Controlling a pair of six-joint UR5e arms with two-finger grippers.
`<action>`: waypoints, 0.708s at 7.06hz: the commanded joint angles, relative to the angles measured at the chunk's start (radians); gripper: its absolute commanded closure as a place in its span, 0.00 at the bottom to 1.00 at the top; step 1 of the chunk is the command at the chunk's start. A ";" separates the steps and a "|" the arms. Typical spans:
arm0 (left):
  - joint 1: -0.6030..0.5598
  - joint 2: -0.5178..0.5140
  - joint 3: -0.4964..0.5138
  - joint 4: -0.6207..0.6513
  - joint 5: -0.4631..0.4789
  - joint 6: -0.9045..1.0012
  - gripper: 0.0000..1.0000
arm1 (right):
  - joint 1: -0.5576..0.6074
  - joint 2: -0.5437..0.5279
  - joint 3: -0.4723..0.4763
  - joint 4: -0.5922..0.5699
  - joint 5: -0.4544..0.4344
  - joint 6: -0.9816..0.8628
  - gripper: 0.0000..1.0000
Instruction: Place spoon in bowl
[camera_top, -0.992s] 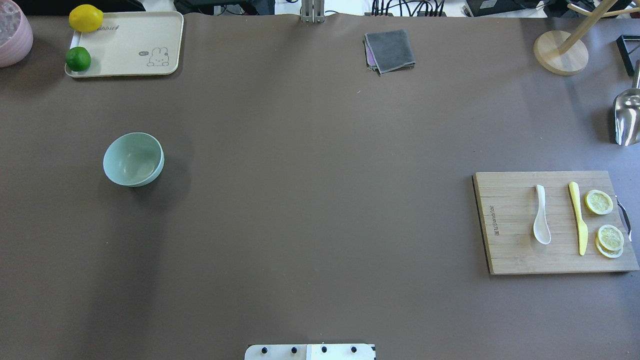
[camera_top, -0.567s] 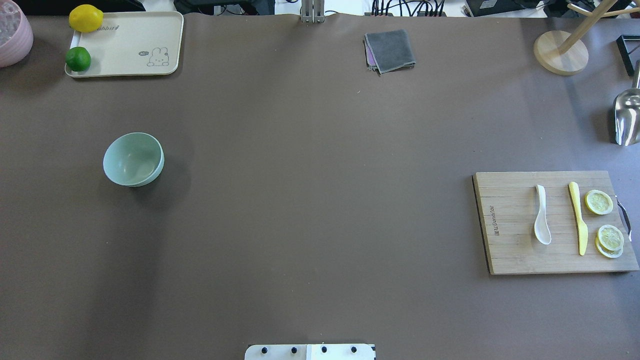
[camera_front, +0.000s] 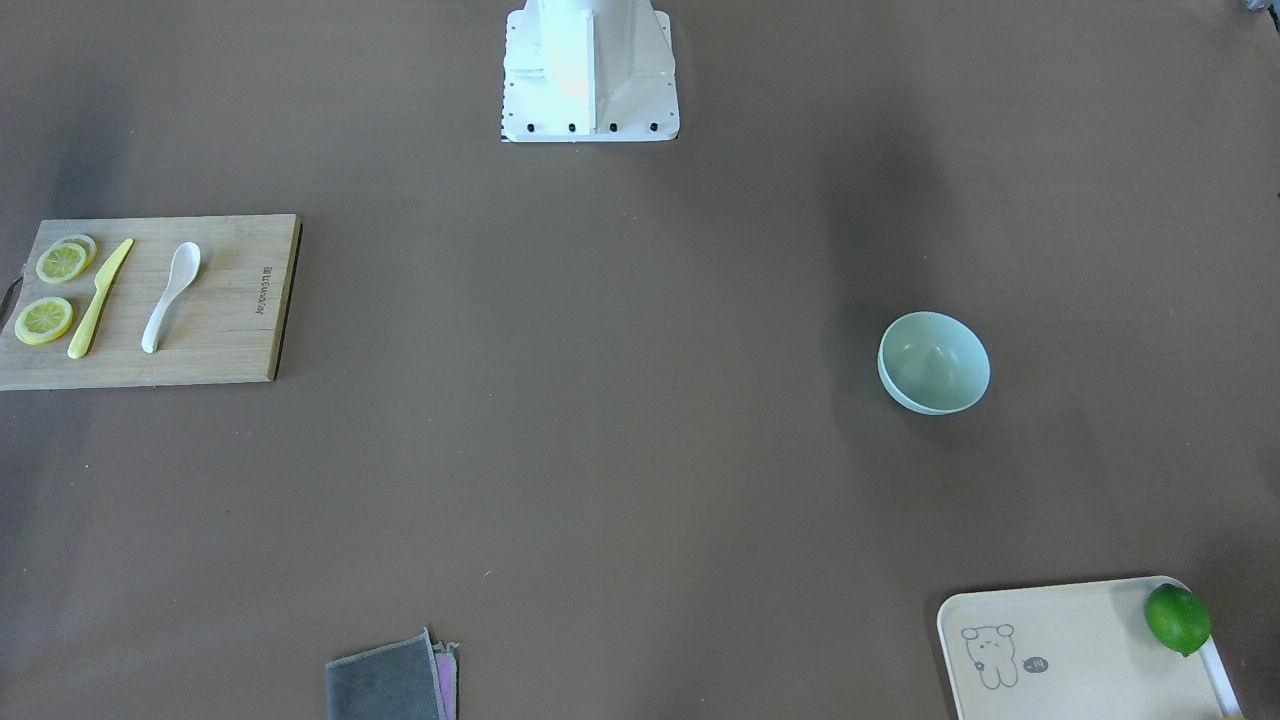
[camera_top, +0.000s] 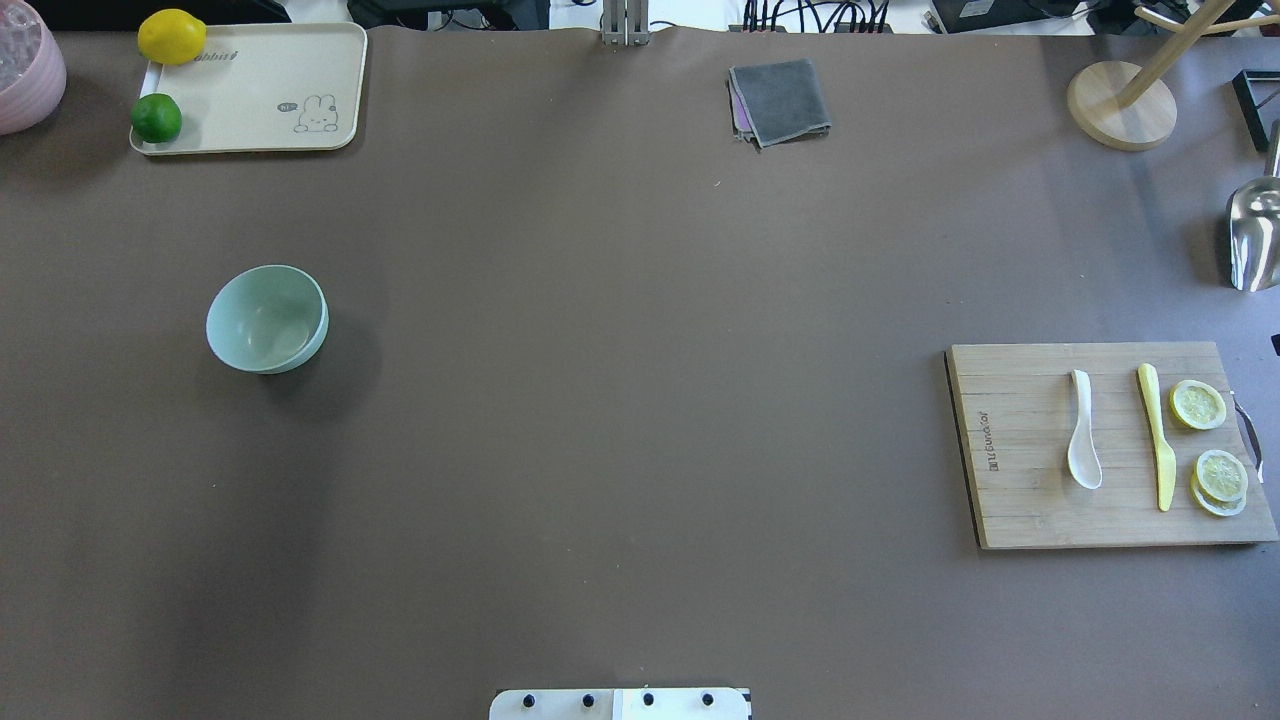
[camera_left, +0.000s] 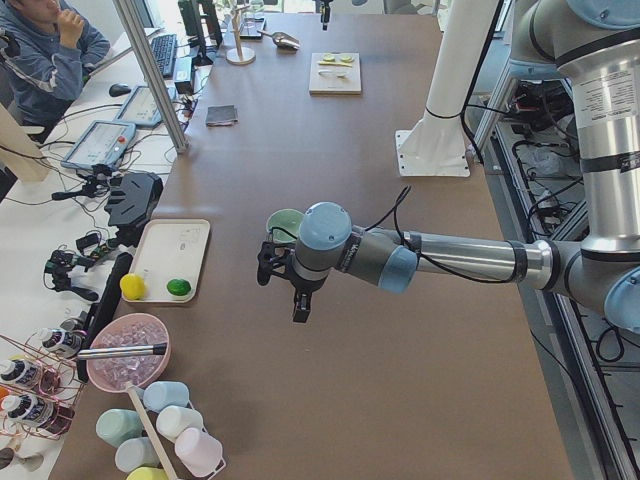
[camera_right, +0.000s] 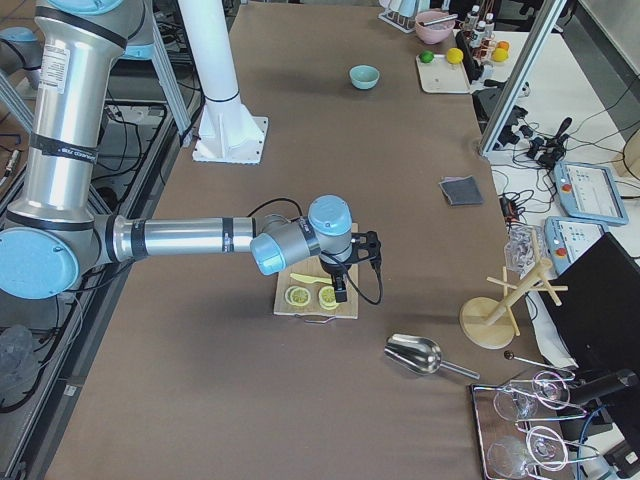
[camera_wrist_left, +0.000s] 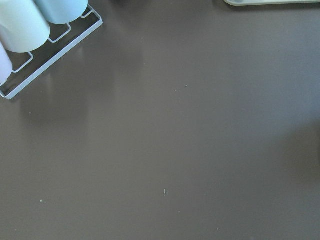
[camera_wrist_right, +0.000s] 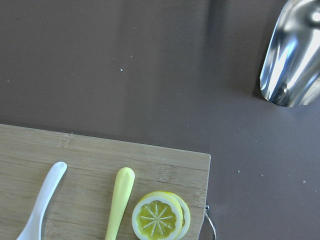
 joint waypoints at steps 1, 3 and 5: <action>0.220 -0.095 0.004 -0.094 0.063 -0.288 0.05 | -0.045 0.020 0.025 0.001 -0.005 0.041 0.00; 0.330 -0.228 0.091 -0.094 0.083 -0.298 0.08 | -0.059 0.026 0.029 -0.001 -0.005 0.046 0.00; 0.460 -0.313 0.157 -0.100 0.209 -0.327 0.10 | -0.106 0.030 0.043 0.001 -0.001 0.108 0.00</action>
